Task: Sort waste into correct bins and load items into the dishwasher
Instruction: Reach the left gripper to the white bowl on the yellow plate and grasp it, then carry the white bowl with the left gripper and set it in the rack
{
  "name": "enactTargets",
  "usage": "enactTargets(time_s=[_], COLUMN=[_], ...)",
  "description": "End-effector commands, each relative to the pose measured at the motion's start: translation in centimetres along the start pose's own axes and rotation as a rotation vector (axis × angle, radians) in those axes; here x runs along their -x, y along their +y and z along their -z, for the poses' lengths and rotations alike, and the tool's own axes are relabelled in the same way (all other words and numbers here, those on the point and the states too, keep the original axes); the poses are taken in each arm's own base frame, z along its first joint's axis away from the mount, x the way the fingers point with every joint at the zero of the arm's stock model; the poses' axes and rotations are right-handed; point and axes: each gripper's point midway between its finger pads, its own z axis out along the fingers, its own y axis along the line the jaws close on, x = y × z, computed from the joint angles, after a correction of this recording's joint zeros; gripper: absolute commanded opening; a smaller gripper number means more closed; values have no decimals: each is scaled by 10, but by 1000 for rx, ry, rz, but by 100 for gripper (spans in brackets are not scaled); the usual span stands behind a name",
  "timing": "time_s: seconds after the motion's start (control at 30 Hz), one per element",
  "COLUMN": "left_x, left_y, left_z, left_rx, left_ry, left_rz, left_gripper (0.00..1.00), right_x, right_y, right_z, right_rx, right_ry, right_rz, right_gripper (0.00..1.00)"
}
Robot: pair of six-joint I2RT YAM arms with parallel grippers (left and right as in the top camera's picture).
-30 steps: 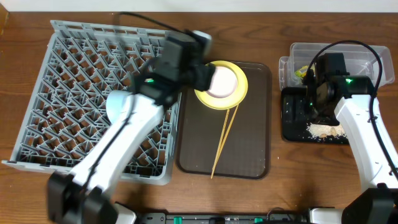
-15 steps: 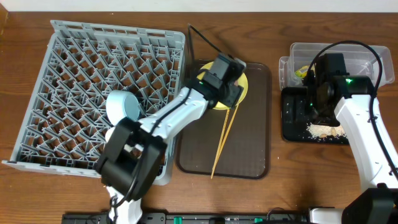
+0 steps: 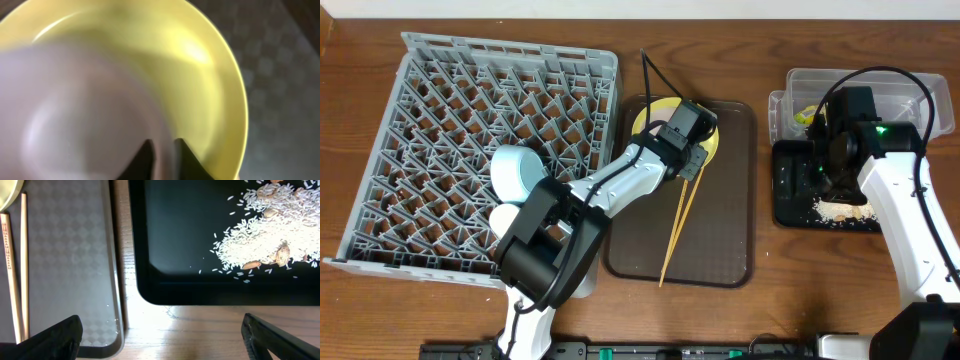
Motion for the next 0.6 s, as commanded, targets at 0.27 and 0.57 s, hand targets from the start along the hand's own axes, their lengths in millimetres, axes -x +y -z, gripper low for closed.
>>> enactTargets(time_s=[0.27,0.57], left_x=[16,63], left_y=[-6,-8], left_z=[15,104], left_rx=[31,11], left_ry=[-48,-216], left_rz=[-28,-11], left_gripper=[6,6], right_x=[0,2], right_y=[-7,-7], right_z=[8,8], right_rx=[-15,-14], right_ry=[-17,-21], right_rz=[-22,-21], right_gripper=[99,99])
